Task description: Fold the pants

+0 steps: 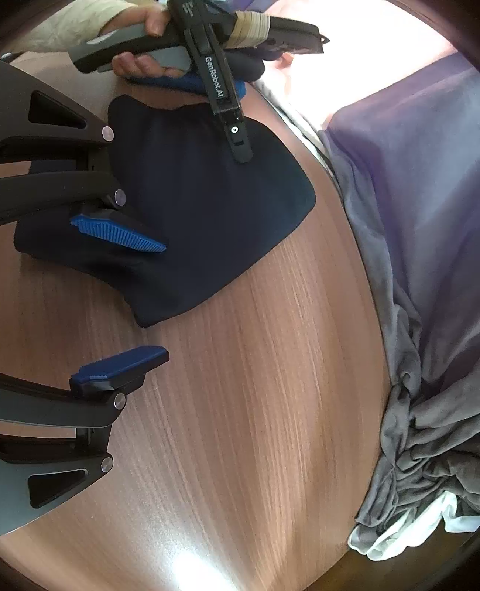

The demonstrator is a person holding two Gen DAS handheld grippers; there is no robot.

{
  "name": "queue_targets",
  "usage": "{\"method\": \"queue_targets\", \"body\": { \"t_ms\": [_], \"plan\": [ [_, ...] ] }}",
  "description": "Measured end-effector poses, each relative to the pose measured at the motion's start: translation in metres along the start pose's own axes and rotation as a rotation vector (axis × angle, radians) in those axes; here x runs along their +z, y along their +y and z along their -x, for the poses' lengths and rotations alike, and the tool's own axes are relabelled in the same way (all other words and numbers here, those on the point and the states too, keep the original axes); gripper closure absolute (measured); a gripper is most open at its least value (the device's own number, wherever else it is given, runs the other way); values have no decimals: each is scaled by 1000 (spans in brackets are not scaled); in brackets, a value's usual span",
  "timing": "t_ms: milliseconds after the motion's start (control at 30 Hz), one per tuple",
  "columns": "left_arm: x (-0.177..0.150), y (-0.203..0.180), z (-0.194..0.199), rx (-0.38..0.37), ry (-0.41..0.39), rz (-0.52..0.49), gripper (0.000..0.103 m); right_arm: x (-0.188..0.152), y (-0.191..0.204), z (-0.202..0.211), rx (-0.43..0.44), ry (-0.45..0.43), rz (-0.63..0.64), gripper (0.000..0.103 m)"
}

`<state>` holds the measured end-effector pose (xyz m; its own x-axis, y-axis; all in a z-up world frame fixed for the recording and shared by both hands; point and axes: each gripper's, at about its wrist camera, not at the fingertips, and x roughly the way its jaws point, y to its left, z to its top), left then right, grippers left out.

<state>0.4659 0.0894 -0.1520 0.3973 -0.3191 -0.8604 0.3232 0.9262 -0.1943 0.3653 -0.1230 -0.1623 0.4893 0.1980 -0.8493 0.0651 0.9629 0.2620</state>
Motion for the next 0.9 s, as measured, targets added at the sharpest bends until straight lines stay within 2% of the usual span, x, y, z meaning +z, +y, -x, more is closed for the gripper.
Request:
{"method": "queue_targets", "body": {
  "t_ms": [67, 167, 233, 267, 300, 367, 567, 900],
  "plan": [
    [1, 0, 0, -16, 0, -8, 47, 0, 2, 0, -8, -6, 1, 50],
    [1, 4, 0, -64, -6, 9, 61, 0, 5, -1, -9, -21, 1, 59],
    [0, 6, 0, -100, -8, 21, 65, 1, 6, -2, -17, -27, -3, 69],
    [0, 6, 0, -116, -10, 23, 66, 1, 6, -2, -20, -24, -7, 76],
    [0, 6, 1, -123, -16, 27, 67, 2, 6, -4, -14, -24, -7, 87],
    [-1, 6, 5, -139, -37, 35, 72, 3, 6, -5, -4, -24, -13, 89],
    [-5, -3, 21, -156, -99, 33, 78, 5, 7, 12, -47, -86, -16, 92],
    [-11, -30, 74, -163, -214, 24, 80, -4, 12, 62, -55, -180, 4, 94]
  ]
}}
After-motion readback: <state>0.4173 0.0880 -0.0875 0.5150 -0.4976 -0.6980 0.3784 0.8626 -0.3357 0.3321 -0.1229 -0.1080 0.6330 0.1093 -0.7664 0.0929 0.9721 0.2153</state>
